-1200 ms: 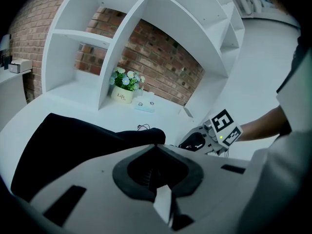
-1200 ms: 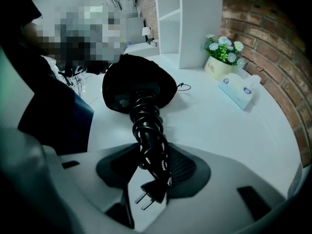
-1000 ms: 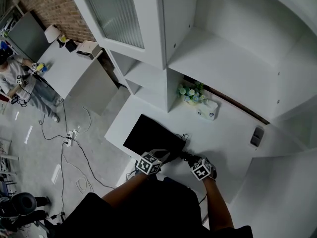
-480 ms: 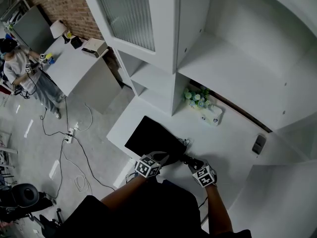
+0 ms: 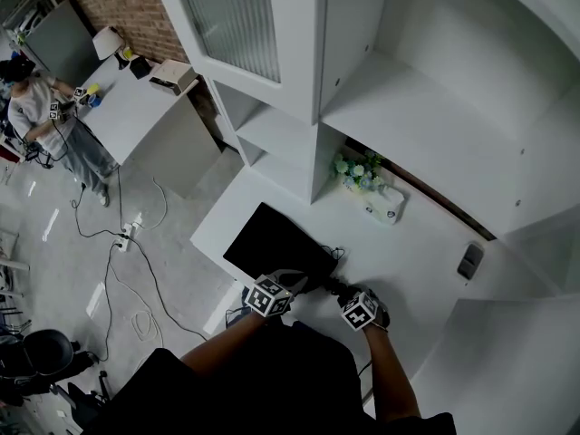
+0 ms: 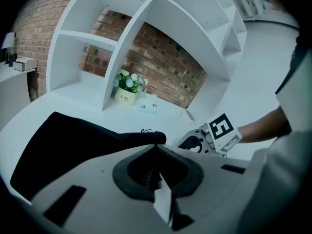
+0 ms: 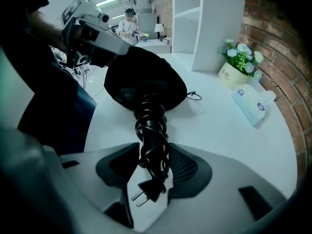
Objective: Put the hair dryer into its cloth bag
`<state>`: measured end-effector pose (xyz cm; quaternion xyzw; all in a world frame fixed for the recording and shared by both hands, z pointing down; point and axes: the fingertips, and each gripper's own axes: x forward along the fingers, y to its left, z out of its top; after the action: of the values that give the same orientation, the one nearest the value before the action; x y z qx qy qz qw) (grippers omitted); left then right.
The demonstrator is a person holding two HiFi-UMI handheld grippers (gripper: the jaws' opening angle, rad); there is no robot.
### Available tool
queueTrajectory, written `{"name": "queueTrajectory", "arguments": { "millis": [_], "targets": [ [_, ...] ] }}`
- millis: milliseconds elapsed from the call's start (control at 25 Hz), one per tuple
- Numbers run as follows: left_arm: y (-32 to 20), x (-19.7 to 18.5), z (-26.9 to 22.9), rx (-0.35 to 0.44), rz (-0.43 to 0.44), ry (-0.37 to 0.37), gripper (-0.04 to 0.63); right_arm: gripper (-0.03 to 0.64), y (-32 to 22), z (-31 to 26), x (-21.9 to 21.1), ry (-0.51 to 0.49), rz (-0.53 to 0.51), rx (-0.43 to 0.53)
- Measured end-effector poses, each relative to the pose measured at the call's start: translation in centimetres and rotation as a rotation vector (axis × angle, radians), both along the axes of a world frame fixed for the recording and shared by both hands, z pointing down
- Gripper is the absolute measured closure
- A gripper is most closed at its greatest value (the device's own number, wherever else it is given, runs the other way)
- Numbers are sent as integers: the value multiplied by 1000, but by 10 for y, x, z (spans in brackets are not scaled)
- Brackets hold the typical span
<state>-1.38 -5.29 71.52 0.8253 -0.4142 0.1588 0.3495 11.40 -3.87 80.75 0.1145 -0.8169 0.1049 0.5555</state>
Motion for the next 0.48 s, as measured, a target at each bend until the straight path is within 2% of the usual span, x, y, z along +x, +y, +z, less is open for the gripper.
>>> {"name": "queueTrajectory", "arguments": {
  "millis": [80, 160, 360, 480],
  "targets": [
    [-2, 1, 1, -6, -7, 9, 572, 403, -4, -1, -5, -14, 19, -38],
    [-4, 2, 3, -11, -15, 25, 572, 360, -10, -3, -17, -45, 21, -61],
    [-3, -2, -1, 4, -20, 20, 571, 357, -6, 10, -32, -16, -70, -64],
    [-2, -4, -3, -4, -22, 22, 571, 373, -6, 2, -32, -53, -72, -64]
  ]
}}
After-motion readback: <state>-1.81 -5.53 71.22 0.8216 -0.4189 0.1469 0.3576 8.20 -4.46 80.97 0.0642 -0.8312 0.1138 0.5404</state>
